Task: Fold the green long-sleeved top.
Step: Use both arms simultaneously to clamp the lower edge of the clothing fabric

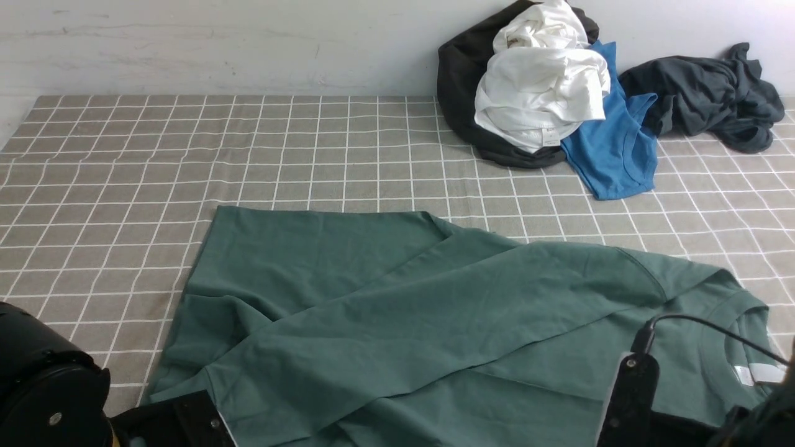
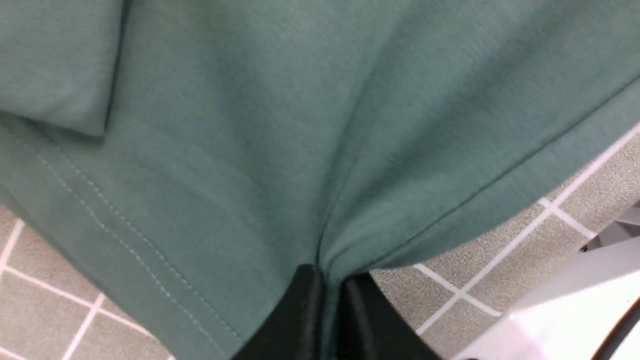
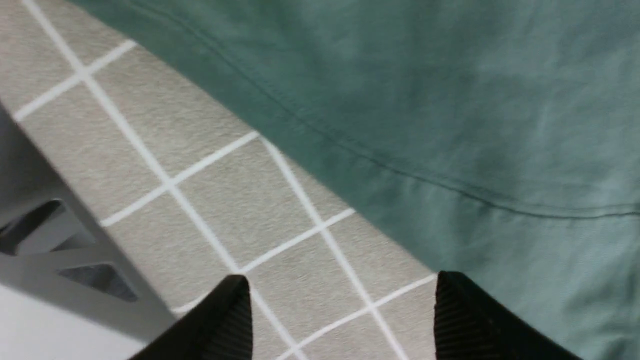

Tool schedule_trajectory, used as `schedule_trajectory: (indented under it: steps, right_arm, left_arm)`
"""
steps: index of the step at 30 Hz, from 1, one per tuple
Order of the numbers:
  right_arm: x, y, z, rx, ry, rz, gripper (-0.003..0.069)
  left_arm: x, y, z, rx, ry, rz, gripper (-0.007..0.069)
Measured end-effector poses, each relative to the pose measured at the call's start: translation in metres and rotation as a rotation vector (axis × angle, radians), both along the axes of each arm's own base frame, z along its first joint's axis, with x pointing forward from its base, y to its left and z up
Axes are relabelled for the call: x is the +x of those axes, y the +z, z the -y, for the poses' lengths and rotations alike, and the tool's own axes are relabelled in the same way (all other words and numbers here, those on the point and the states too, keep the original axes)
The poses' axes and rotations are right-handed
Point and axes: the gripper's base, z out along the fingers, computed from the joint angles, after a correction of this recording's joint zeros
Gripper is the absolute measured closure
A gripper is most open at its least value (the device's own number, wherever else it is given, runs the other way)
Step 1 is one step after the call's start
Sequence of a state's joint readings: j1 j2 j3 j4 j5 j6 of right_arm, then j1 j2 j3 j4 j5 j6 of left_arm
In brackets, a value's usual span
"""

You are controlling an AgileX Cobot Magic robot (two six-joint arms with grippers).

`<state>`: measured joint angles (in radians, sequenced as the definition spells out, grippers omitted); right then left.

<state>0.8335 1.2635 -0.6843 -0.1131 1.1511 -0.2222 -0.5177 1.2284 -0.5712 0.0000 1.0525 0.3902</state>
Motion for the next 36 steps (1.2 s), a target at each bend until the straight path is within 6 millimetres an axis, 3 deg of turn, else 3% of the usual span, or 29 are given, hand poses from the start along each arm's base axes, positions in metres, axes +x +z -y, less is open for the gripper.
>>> schedule_trajectory:
  steps: [4,11,18,23,25,26,27,29,32,36]
  right_arm:
    - [0.01,-0.012,0.004,-0.03,0.071,0.104,0.0196]
    - [0.019,-0.061,0.01,-0.094,0.112,0.055,0.0196]
    - [0.023,-0.068,0.007,-0.133,0.169,0.027,0.0207]
    - [0.023,-0.067,0.007,-0.131,0.163,0.023,0.0347]
    - [0.023,-0.065,0.008,-0.122,0.179,0.045,0.0452]
    - [0.023,-0.065,0.008,-0.123,0.181,0.046,0.0461]
    - [0.023,-0.063,0.009,-0.124,0.198,0.059,0.0541]
    - [0.021,-0.057,0.011,-0.119,0.214,0.077,0.0623]
    - [0.019,-0.048,0.014,-0.113,0.235,0.098,0.0657]
    - [0.021,-0.029,0.025,-0.105,0.22,0.134,0.0669]
  left_arm:
    - [0.0,0.0,0.0,-0.002,-0.001,0.003,0.0601]
    - [0.002,0.0,0.001,-0.012,-0.001,0.022,0.0601]
    - [0.003,0.0,0.002,-0.022,0.002,0.03,0.0601]
    - [0.002,0.0,0.002,-0.025,0.005,0.027,0.0601]
    - [0.002,0.0,0.002,-0.025,0.005,0.027,0.0601]
    - [0.003,0.0,0.002,-0.025,0.006,0.027,0.0601]
    - [0.003,0.0,0.002,-0.026,0.009,0.027,0.0601]
    - [0.003,0.0,0.002,-0.028,0.011,0.027,0.0601]
    - [0.005,0.004,0.003,-0.03,0.011,0.03,0.0601]
    - [0.016,0.024,0.008,-0.04,0.004,0.071,0.0601]
